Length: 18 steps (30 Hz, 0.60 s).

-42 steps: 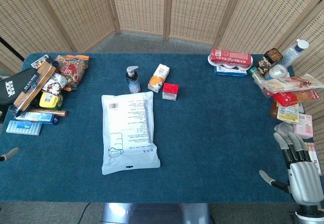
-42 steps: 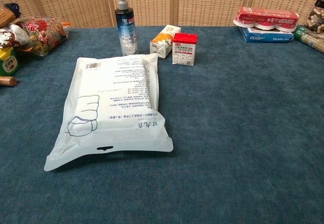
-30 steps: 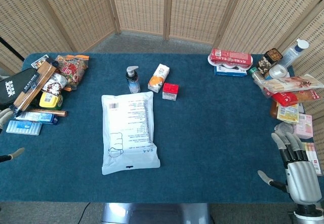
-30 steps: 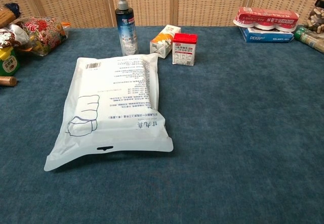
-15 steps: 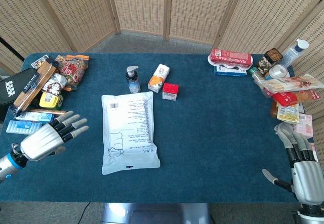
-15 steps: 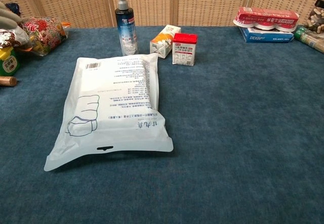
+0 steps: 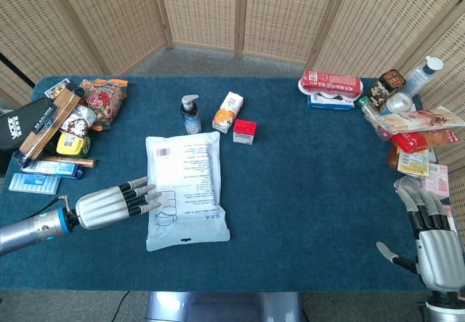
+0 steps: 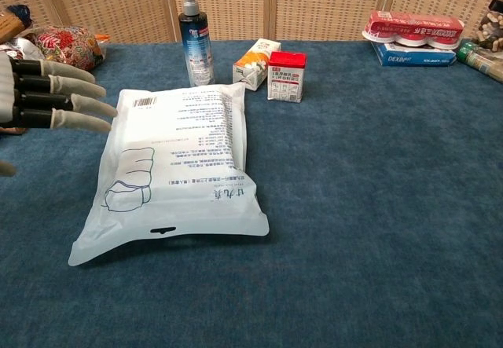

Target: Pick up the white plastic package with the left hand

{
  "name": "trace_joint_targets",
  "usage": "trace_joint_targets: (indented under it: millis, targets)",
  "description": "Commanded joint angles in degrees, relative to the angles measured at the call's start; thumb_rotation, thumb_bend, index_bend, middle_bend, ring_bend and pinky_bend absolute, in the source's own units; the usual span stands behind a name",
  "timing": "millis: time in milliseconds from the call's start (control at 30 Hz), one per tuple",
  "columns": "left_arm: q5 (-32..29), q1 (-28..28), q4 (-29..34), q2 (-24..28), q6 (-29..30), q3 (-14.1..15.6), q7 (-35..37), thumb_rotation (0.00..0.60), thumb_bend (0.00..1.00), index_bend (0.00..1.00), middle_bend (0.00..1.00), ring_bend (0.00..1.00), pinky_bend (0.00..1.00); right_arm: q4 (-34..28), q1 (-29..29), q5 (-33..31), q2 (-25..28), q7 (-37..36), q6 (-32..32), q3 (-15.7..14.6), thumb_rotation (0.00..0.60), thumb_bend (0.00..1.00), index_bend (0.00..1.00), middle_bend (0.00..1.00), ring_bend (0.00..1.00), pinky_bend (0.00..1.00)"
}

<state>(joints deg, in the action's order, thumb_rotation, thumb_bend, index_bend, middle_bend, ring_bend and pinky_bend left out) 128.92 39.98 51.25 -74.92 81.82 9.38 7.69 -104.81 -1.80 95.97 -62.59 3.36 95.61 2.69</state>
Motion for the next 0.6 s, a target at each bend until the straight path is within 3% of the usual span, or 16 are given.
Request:
trace_joint_targets:
  millis: [33,200,600]
  targets:
    - [1.29,1.97,-0.31,-1.27,-0.7,1.26,-1.02,0.6,0.0,0.0,0.0,0.0,0.11,-0.05,0.0,-0.05,0.03,-0.09,0.04,0.04,0.6,0.0,0.0,0.0,0.0,0.0]
    - [3.75,4.3,-2.37,-3.41,-0.55,3.07,-4.09,0.6,0.0,0.0,0.0,0.0,0.11,0.03,-0.13,-0.29,0.24,-0.6,0.21,0.11,0.6,0.0,0.0,0.0,0.0,0.0]
    - [3.06,8.99,-5.87,-9.44,-4.31,5.02,-5.7,0.6,0.0,0.0,0.0,0.0,0.13,-0.14,-0.21,-0.6,0.9,-2.23,0.31,0.19,0.6,0.0,0.0,0.0,0.0,0.0]
